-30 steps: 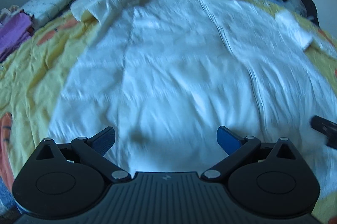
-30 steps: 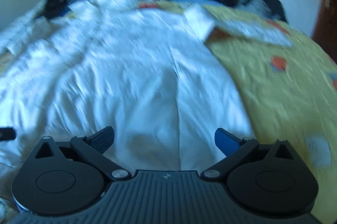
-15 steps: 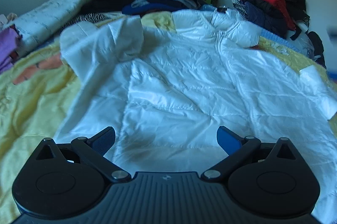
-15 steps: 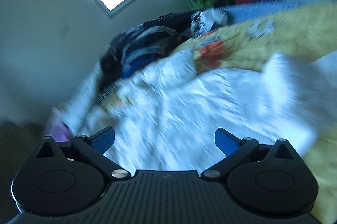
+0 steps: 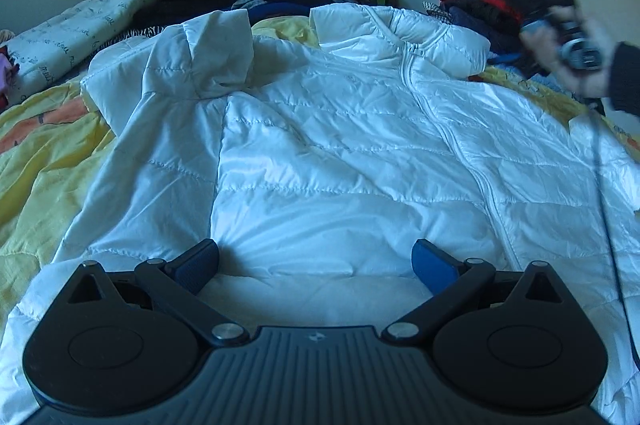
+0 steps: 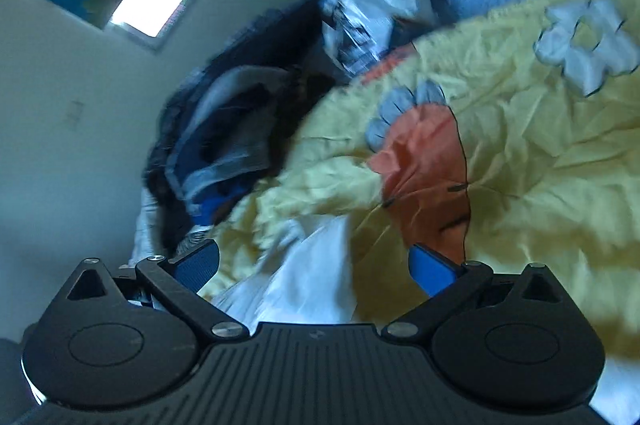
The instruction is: Fold small clothes
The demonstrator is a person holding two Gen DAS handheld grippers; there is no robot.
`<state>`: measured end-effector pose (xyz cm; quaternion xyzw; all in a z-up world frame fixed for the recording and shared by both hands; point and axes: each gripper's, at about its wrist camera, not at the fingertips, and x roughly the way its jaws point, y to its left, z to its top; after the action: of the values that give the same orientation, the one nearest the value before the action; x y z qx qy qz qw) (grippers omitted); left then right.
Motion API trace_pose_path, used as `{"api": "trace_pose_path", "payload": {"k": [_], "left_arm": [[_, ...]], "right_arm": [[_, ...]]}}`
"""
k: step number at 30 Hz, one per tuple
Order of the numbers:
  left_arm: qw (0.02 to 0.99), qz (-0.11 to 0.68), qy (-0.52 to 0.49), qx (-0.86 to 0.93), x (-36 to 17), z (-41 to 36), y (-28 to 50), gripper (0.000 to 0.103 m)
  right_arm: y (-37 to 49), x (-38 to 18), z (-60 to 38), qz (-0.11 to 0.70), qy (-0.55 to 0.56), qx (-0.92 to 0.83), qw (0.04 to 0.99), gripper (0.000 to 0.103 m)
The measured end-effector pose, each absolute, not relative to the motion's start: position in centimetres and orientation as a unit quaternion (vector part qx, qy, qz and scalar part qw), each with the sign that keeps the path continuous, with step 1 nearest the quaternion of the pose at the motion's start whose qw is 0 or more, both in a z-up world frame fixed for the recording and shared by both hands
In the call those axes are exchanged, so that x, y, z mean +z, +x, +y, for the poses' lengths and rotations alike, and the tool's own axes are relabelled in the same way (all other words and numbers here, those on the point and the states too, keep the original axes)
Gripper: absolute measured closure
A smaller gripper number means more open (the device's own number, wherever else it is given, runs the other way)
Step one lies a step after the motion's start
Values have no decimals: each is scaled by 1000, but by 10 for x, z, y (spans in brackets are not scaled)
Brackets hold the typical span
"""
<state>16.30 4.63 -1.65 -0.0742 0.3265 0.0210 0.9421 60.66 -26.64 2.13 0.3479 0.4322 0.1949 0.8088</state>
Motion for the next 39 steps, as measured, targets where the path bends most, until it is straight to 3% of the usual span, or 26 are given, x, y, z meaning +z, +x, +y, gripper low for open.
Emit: {"api": "trace_pose_path", "payload": {"k": [5, 8, 9, 10, 17, 26, 29, 31, 33, 36, 39], "left_arm": [[944, 301, -138, 3, -17, 64, 156, 0], [943, 290, -165, -4, -18, 71, 155, 0], [942, 289, -168, -5, -18, 72, 156, 0], [942, 288, -170, -5, -17, 72, 156, 0], [942, 285, -176, -5, -17, 73, 154, 0], [942, 284, -178, -5, -17, 74, 154, 0], [942, 284, -178, -5, -17, 74, 154, 0], [942, 285, -177, -5, -17, 73, 154, 0], [942, 285, -177, -5, -17, 73, 154, 0], [942, 286, -174, -3, -17, 72, 154, 0], [942, 287, -171, -2, -16, 71, 155, 0]], "right_arm": [[647, -11, -238, 482, 351, 242, 766, 6], [655, -23, -222, 499, 346, 285, 742, 38], [655, -25, -216, 499, 336, 297, 742, 66], [654, -24, -212, 500, 325, 302, 744, 81], [635, 7, -198, 440, 275, 322, 791, 83], [510, 93, -176, 339, 2, 403, 850, 82], [463, 91, -178, 337, -57, 405, 848, 69], [437, 79, -186, 355, -64, 402, 842, 48], [413, 64, -194, 371, -84, 391, 838, 38], [387, 53, -216, 383, -62, 353, 851, 35], [357, 46, -254, 412, 53, 348, 840, 34]]}}
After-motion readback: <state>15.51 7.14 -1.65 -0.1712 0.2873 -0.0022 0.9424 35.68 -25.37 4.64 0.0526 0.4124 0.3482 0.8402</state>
